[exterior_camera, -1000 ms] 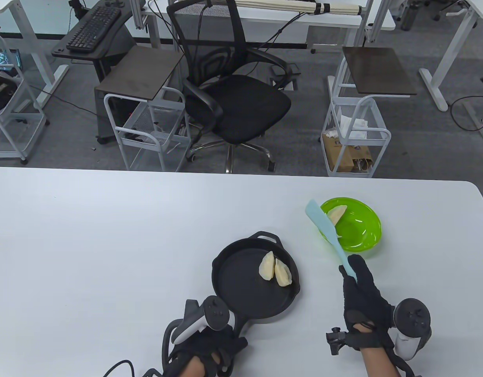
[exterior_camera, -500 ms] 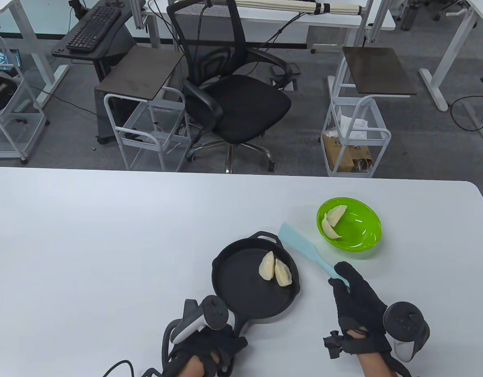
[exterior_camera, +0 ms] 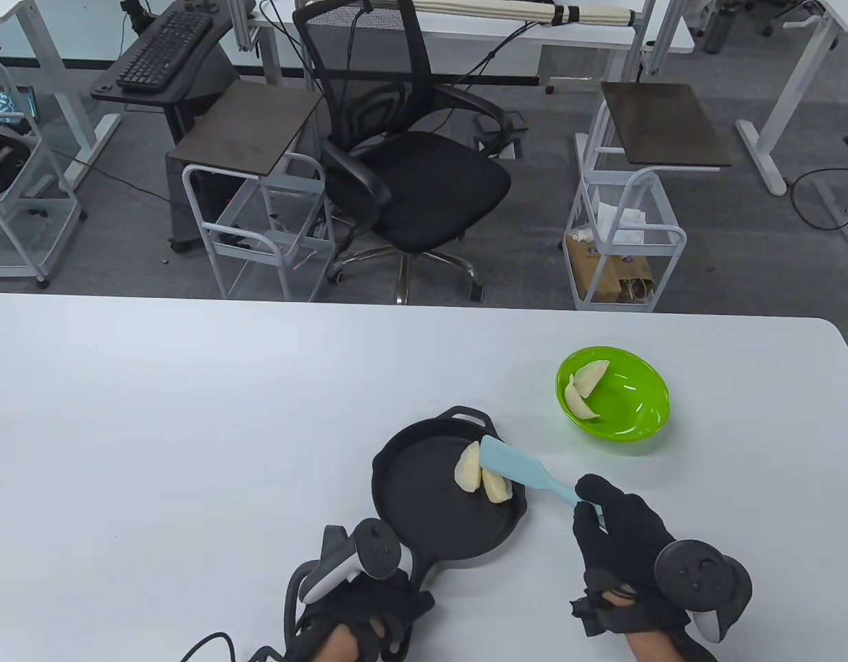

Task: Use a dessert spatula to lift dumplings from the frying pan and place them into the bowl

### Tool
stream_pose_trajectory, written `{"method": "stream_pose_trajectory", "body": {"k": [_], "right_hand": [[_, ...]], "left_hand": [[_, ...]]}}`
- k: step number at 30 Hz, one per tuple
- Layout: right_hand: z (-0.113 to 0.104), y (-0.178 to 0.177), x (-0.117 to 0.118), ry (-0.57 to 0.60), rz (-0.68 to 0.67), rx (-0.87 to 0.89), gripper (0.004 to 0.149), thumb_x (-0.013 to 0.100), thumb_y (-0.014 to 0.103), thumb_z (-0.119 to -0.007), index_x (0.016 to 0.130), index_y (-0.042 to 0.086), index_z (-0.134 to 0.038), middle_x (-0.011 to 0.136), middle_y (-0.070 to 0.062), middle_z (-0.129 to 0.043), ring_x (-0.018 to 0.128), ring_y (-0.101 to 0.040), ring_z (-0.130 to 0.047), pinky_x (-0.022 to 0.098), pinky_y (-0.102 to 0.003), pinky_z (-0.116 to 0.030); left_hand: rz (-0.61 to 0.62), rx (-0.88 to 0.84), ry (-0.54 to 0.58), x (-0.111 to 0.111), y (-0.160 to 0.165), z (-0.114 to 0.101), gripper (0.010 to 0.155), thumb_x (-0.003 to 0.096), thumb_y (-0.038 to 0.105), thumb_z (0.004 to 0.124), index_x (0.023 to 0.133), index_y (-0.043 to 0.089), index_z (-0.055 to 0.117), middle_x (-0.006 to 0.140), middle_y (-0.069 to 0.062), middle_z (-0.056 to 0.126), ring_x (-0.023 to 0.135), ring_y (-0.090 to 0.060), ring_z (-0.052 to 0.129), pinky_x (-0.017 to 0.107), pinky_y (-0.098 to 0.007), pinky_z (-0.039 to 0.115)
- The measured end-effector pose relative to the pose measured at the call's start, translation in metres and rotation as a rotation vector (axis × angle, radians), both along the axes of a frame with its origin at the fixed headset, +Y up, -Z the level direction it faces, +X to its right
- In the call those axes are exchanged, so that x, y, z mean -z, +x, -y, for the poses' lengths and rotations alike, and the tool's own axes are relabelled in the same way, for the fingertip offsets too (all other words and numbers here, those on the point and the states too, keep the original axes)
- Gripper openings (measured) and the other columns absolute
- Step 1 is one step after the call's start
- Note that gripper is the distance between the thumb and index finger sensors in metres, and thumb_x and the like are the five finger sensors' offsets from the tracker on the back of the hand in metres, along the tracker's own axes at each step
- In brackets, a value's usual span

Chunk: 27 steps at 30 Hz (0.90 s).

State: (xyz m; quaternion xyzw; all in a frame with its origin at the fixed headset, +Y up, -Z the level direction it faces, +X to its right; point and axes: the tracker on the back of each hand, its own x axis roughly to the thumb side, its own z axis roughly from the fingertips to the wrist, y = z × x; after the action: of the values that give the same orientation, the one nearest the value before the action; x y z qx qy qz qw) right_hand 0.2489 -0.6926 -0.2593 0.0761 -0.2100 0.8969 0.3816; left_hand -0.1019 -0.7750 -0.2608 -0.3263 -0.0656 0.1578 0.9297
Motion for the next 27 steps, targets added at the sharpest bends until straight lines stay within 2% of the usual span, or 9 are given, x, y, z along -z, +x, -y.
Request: {"method": "stream_pose_trajectory", "body": {"k": [12, 19, 27], "right_hand": [[0.005, -0.015, 0.001, 0.004, -0.047, -0.109, 0.047, 0.055, 0.033, -0.082, 0.093, 0.006, -0.076, 0.073, -0.023, -0.093, 0.061, -0.048, -0.089, 0.065, -0.069, -0.059], [0.012, -0.014, 0.008, -0.084, -0.096, -0.108, 0.049, 0.055, 0.030, -0.081, 0.096, 0.005, -0.073, 0.080, -0.023, -0.090, 0.069, -0.050, -0.086, 0.066, -0.070, -0.056], [0.017, -0.008, 0.013, -0.138, -0.111, -0.084, 0.045, 0.056, 0.030, -0.080, 0.096, 0.013, -0.075, 0.086, -0.022, -0.087, 0.075, -0.051, -0.081, 0.067, -0.071, -0.054]], "left_hand": [[-0.001, -0.004, -0.003, 0.000, 0.000, 0.000, 0.069, 0.0441, 0.072, 0.070, 0.096, 0.027, 0.077, 0.059, 0.005, 0.108, 0.047, -0.021, 0.106, 0.076, -0.061, 0.041], [0.001, -0.002, 0.000, 0.000, 0.000, 0.000, 0.069, 0.0441, 0.072, 0.070, 0.096, 0.027, 0.077, 0.059, 0.005, 0.108, 0.047, -0.022, 0.105, 0.076, -0.061, 0.041], [0.006, 0.000, 0.004, 0.001, 0.000, 0.000, 0.068, 0.0441, 0.072, 0.070, 0.095, 0.027, 0.077, 0.058, 0.005, 0.108, 0.046, -0.022, 0.105, 0.076, -0.061, 0.041]]}}
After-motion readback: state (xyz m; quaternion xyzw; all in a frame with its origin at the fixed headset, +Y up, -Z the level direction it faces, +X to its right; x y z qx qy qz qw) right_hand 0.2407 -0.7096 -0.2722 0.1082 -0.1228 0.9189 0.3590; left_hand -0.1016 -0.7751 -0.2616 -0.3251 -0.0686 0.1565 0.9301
